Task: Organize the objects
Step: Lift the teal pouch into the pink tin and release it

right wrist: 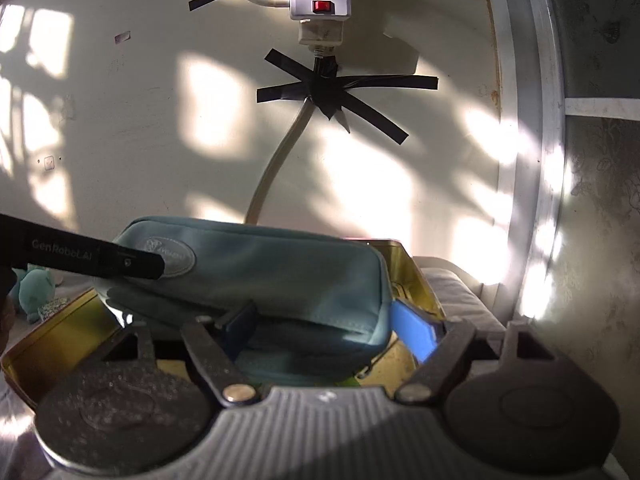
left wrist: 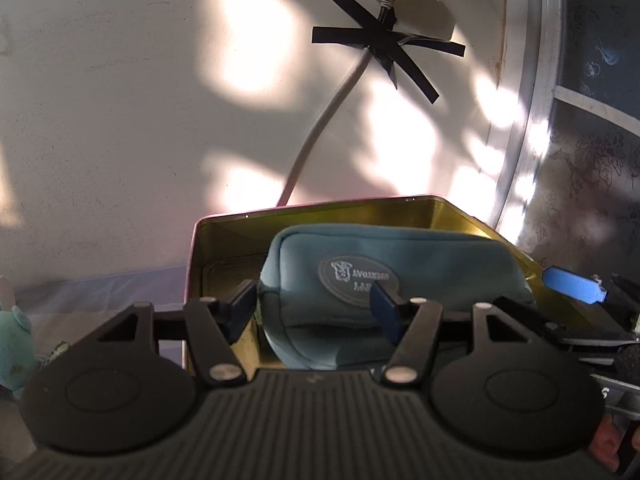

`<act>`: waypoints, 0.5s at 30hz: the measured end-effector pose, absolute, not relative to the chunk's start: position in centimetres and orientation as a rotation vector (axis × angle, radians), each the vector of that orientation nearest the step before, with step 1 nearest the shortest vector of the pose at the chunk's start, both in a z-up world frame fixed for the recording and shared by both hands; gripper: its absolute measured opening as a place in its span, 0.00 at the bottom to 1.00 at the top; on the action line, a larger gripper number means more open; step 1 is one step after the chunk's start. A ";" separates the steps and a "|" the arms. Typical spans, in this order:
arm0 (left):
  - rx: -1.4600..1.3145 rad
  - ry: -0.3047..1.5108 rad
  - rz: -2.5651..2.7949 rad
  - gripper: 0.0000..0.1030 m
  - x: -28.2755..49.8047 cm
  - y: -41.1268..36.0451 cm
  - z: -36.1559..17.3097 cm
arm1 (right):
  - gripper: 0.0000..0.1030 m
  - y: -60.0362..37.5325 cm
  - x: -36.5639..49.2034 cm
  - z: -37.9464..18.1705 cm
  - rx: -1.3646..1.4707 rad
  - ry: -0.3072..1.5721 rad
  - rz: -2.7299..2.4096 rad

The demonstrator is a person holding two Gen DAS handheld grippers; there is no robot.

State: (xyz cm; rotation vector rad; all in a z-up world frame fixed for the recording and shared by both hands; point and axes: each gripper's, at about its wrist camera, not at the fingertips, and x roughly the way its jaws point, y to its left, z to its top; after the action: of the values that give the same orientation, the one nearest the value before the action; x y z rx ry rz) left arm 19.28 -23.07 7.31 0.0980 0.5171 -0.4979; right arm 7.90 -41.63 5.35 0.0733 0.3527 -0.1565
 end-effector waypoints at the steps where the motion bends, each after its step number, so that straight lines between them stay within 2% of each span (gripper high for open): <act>1: 0.116 0.511 -0.500 0.64 19.2 -23.5 7.1 | 0.83 -41.6 7.8 5.2 0.084 0.343 -0.143; 5: 0.199 0.474 -0.497 0.64 18.0 -24.9 6.5 | 0.83 -40.7 7.3 5.1 0.040 0.307 -0.171; 15: 0.121 0.382 -0.553 0.65 10.3 -20.2 8.7 | 0.68 -40.2 2.2 7.3 0.168 0.199 -0.147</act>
State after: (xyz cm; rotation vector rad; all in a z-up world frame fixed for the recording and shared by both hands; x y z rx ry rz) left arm 10.33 -20.20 8.72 0.1209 0.3817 -0.5527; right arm 2.25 -40.19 7.26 0.1681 0.1993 -0.1470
